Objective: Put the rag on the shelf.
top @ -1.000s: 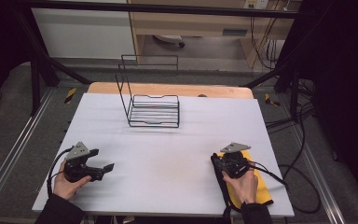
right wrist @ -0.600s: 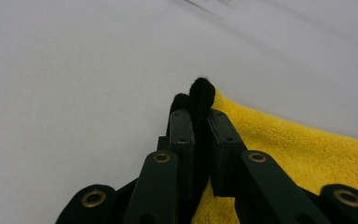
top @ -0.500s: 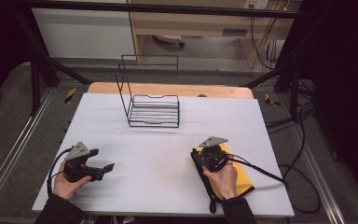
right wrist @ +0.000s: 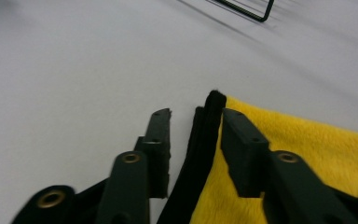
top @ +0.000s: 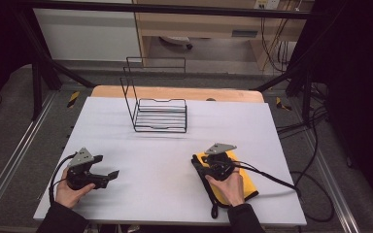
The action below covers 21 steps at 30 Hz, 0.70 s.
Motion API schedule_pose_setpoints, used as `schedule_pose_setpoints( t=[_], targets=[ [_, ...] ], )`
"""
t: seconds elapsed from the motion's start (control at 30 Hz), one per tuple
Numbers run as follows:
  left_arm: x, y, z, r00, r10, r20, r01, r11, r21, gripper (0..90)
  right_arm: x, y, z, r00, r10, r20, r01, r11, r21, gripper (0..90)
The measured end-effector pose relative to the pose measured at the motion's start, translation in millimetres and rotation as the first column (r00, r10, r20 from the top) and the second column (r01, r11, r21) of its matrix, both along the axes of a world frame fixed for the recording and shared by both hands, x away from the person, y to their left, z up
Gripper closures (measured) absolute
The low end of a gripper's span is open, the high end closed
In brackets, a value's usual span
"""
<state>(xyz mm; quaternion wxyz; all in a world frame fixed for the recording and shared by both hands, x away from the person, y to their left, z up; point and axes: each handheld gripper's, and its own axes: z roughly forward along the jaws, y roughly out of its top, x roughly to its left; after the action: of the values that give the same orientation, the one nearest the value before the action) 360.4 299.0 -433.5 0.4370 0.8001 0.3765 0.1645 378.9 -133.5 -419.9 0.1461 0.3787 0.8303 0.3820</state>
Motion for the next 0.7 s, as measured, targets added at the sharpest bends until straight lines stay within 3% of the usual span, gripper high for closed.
schedule_pose_setpoints(
  t=[0.03, 0.07, 0.17, 0.23, 0.43, 0.7],
  targets=[
    [0.0, -0.2, 0.0, 1.0, 0.0, 0.0, 0.0, 1.0, 0.0, 8.4, 0.0, 0.0, 0.0, 1.0, 0.0, 0.0, 0.0, 1.0, 0.0, 56.8],
    [0.0, -0.4, -0.1, 1.0, -0.001, -0.001, 0.001, 1.0, 0.001, 8.4, -12.7, -6.3, 1.7, 1.0, -0.001, -0.001, 0.001, 0.9999, -0.014, 50.3],
    [-0.1, -1.2, -0.2, 1.0, -0.003, -0.002, 0.003, 1.0, 0.004, 8.4, -25.6, -12.3, -0.3, 0.9998, 0.002, -0.017, -0.003, 0.9999, -0.016, 47.8],
    [-0.4, -2.0, 0.0, 1.0, -0.003, -0.001, 0.003, 1.0, 0.003, 8.4, -41.8, -18.9, -5.8, 0.9994, 0.003, -0.035, -0.004, 0.9991, -0.042, 47.5],
    [-1.0, -2.4, -0.1, 1.0, -0.004, -0.004, 0.004, 1.0, 0.008, 8.4, -58.3, -21.9, -15.7, 0.9976, 0.003, -0.069, -0.008, 0.997, -0.076, 50.3],
    [-1.5, -3.4, 0.3, 1.0, -0.007, -0.002, 0.007, 1.0, 0.006, 8.4, -67.6, -20.0, -24.6, 0.9998, -0.002, -0.02, -0.001, 0.9913, -0.132, 57.7]
  ],
)
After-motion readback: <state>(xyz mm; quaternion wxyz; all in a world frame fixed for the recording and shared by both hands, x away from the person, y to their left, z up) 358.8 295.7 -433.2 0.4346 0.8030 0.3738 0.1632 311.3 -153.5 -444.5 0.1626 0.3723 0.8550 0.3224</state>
